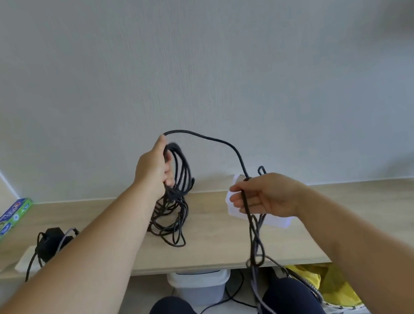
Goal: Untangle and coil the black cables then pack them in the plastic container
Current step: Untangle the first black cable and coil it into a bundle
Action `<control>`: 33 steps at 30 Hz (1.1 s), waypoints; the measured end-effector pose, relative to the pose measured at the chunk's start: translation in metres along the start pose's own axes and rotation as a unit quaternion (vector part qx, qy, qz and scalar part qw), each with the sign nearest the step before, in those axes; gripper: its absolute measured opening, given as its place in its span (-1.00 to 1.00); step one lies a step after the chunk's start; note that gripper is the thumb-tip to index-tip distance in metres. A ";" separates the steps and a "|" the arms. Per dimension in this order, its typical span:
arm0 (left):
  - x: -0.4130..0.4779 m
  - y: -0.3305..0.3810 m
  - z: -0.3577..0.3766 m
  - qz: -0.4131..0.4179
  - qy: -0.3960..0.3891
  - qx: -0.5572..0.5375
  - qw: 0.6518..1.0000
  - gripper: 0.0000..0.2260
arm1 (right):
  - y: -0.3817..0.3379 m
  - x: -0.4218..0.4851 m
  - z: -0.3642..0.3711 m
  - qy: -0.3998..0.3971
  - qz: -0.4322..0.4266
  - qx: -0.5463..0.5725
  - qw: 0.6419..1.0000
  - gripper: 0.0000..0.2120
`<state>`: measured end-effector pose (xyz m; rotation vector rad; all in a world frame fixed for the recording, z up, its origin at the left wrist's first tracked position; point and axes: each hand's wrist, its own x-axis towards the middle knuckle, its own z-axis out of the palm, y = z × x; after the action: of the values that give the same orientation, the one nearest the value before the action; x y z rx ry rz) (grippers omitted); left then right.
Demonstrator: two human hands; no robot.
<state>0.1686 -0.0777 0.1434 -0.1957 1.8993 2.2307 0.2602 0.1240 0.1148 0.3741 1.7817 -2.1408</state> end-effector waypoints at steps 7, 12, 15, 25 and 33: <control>0.019 -0.034 -0.023 -0.045 0.023 0.065 0.997 -0.61 | -0.008 -0.004 -0.027 0.005 0.021 -0.001 1.000 -0.65; 0.023 -0.039 -0.041 -0.008 -0.093 0.262 0.960 -0.65 | 0.001 0.012 -0.050 0.114 0.012 0.155 0.981 -0.63; 0.006 -0.035 -0.034 -0.023 -0.250 0.348 0.903 -0.64 | 0.000 0.016 -0.048 0.130 -0.025 0.151 0.980 -0.67; -0.005 -0.042 0.019 0.052 -0.267 0.432 0.860 -0.68 | -0.019 0.010 -0.014 0.057 -0.139 -0.413 0.898 -0.81; 0.000 -0.049 0.026 0.136 -0.213 0.444 0.860 -0.57 | -0.033 0.009 -0.008 0.039 -0.196 -0.503 0.841 -0.79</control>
<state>0.1812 -0.0448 0.1008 0.6799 2.5139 1.1246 0.2385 0.1370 0.1396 -0.2027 2.8808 -1.0608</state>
